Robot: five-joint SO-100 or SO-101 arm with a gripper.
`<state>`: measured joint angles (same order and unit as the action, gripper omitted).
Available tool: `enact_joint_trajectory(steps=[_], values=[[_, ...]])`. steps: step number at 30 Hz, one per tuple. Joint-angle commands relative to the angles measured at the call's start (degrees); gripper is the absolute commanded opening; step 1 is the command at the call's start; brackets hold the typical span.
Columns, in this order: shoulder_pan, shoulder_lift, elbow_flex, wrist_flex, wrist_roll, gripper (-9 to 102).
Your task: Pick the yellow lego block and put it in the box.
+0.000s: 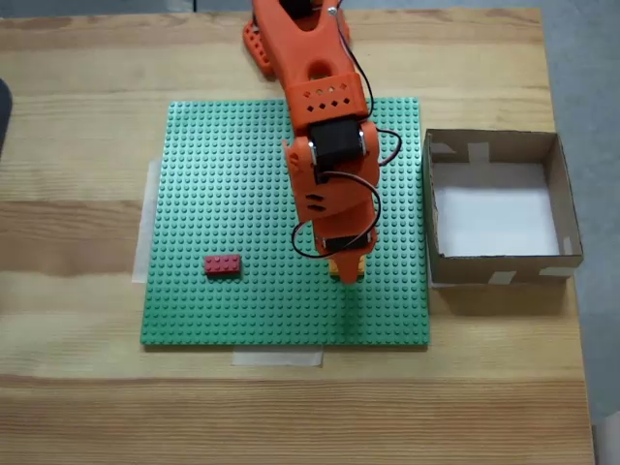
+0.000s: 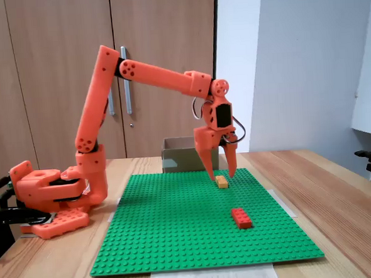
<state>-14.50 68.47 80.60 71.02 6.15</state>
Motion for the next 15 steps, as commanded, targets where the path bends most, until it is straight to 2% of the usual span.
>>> enact_joint_trajectory(steps=[1,15], values=[[0.4,-0.2,-2.4,-0.8,0.4,22],[0.4,-1.2,-2.3,-1.9,1.5,22]])
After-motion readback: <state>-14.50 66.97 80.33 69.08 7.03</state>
